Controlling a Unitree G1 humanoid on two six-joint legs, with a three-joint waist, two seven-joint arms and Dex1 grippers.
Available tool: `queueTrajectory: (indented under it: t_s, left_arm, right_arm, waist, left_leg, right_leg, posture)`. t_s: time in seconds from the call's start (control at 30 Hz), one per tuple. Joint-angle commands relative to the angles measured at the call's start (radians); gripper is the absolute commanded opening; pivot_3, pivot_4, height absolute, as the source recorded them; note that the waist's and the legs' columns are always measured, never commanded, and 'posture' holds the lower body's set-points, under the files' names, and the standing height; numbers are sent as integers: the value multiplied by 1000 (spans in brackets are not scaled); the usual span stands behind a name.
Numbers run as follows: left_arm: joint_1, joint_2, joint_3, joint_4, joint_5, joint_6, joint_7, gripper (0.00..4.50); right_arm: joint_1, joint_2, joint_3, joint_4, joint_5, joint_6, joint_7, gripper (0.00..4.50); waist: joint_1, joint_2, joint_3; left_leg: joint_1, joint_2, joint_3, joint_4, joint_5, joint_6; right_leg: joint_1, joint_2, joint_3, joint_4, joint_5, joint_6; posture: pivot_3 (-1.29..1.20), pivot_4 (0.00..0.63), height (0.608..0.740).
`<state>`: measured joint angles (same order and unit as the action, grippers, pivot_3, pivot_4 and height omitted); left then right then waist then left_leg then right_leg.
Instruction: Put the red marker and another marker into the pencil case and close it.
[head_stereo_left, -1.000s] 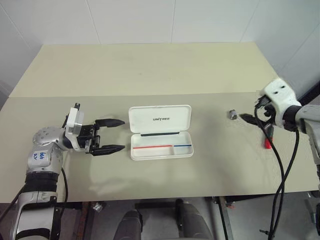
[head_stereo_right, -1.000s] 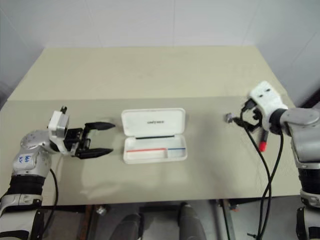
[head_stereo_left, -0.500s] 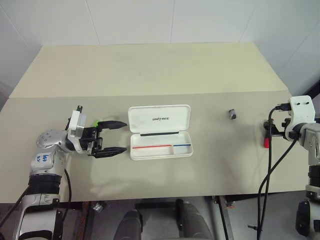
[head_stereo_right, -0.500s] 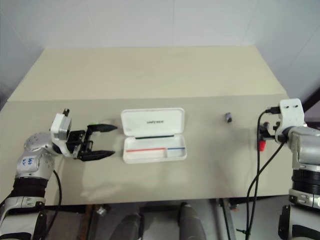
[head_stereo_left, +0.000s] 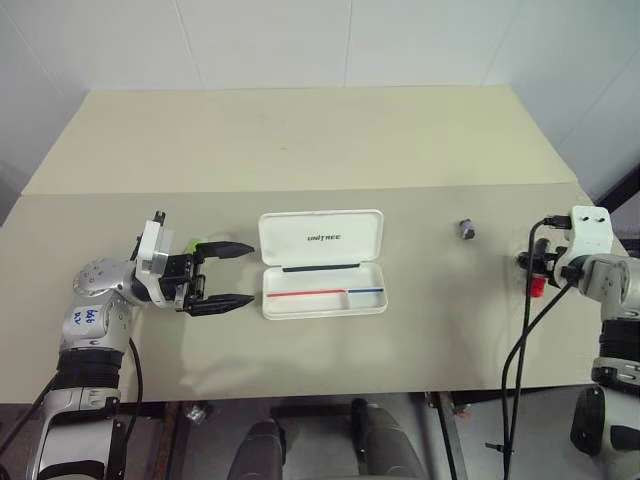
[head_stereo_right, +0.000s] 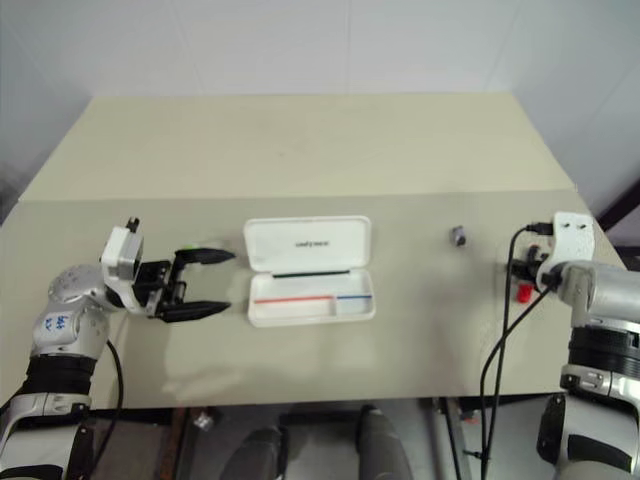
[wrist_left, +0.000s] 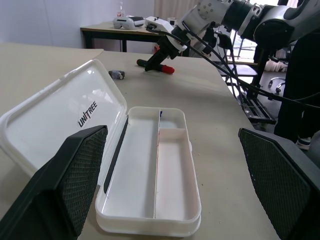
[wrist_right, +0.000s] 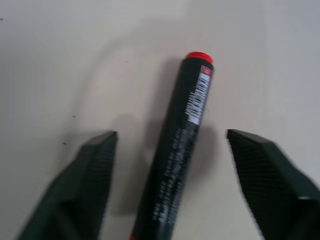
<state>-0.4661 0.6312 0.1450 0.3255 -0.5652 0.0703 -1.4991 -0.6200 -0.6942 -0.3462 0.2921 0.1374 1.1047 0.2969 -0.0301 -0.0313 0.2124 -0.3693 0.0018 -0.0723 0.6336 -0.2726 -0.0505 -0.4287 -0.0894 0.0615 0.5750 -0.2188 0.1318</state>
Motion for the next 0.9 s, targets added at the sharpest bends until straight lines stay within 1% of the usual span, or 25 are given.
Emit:
queueTrajectory:
  t_s: [0.03,0.17,0.3,0.4,0.5,0.67,0.77,0.83,0.9]
  left_arm:
    - [-4,10,17,-28,-5,-10,-1,4500]
    - [-6,10,18,-25,-3,-11,-1,4500]
    - [-15,8,14,-17,-2,-12,-5,4500]
    - [-28,5,10,-8,0,-14,-10,4500]
    - [-37,3,7,0,-1,-14,-17,4500]
    - [-48,0,5,8,-7,-13,-31,4500]
    - [-52,0,13,13,-16,-18,-39,4500]
    - [-50,7,23,21,-22,-18,-43,4500]
    - [-47,18,41,30,-35,-24,-58,4500]
  right_arm:
    - [-13,-3,-3,-13,-4,-24,-28,2153]
    - [-19,-28,23,-52,-1,-89,3,794]
    - [-57,-51,35,-70,-1,-155,15,794]
    - [-86,-60,66,-131,2,-217,44,794]
    - [-119,-55,123,-232,27,-241,106,794]
    - [-135,-44,303,-495,117,-205,292,794]
    - [-100,-74,444,-683,183,-194,435,794]
    - [-91,-91,526,-751,196,-197,501,794]
    - [-111,-93,645,-782,163,-241,558,794]
  waist:
    - [2,0,0]
    - [-1,0,0]
    - [-7,1,1]
    - [-14,2,1]
    - [-22,2,1]
    - [-29,2,1]
    - [-24,3,2]
    - [-22,3,2]
    - [-21,2,2]
  left_leg:
    - [-1,0,0,1,0,0]
    - [-1,-1,0,0,0,0]
    - [0,-1,0,-1,0,0]
    - [0,-1,0,-2,0,0]
    - [0,0,0,-2,0,0]
    - [0,1,0,-3,0,0]
    - [-1,2,-1,-3,0,1]
    - [-1,3,-1,-3,-1,1]
    - [-2,3,0,-2,-2,0]
  right_leg:
    - [0,0,0,0,0,0]
    - [0,-1,0,-1,0,0]
    - [-1,-1,0,-1,1,1]
    - [-1,-1,0,-1,4,7]
    - [-1,0,0,-1,4,7]
    - [-2,1,0,0,4,7]
    - [-3,3,0,0,4,7]
    - [-3,3,0,0,3,6]
    - [-3,3,-1,-1,3,6]
  posture:
    - [0,150,740]
    - [0,150,740]
    - [0,150,740]
    - [0,150,740]
    - [0,150,740]
    - [0,150,740]
    - [0,150,740]
    - [0,150,740]
    - [0,150,740]
